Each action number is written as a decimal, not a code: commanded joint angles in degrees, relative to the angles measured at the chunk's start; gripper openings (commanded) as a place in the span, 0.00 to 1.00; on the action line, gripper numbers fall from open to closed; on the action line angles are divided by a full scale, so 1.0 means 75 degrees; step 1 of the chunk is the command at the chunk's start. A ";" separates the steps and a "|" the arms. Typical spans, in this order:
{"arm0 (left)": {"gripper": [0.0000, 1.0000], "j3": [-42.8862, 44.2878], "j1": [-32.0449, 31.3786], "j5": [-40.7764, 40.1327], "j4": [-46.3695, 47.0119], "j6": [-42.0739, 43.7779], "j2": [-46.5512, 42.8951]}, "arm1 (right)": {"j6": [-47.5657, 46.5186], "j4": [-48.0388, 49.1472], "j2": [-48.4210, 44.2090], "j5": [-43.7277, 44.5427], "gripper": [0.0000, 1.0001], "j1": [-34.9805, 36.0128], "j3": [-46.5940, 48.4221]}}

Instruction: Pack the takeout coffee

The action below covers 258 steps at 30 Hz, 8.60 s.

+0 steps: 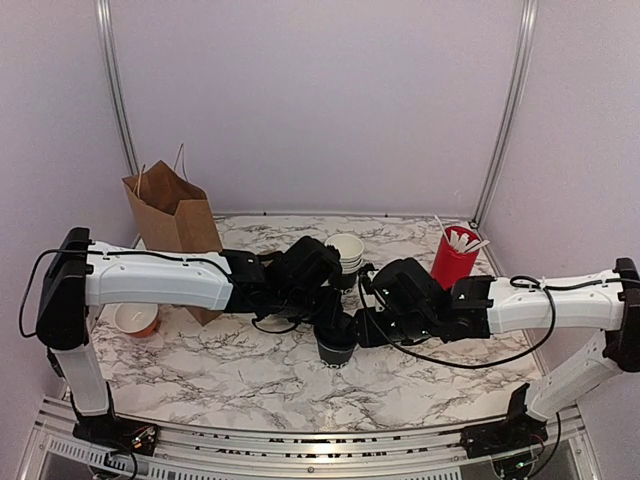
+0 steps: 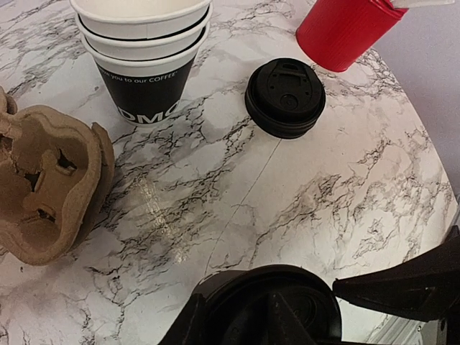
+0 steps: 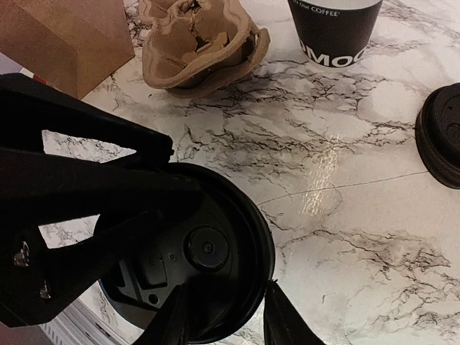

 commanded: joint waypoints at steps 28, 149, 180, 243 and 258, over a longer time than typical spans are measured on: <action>0.21 -0.1490 -0.0420 0.0625 0.0137 -0.0849 0.0253 | 0.0086 -0.1866 0.0960 0.0074 0.35 -0.0129 0.0535; 0.25 -0.0991 -0.0012 0.0495 0.0447 0.0044 -0.1945 | -0.0456 -0.2388 0.0601 0.0717 0.38 -0.0380 0.2527; 0.25 -0.0301 -0.0207 0.1567 0.0782 0.0153 -0.0214 | 0.0870 -0.0640 -0.1558 -0.1411 0.38 -0.1637 -0.0620; 0.36 0.2741 -0.0923 0.0493 -0.1467 0.0848 0.1968 | 0.1375 -0.0785 -0.3850 -0.1337 0.62 -0.2584 -0.2205; 0.39 0.3401 -0.0920 0.0641 -0.1527 0.0981 0.1777 | 0.0745 -0.1718 -0.3359 -0.0806 0.63 -0.2584 -0.1019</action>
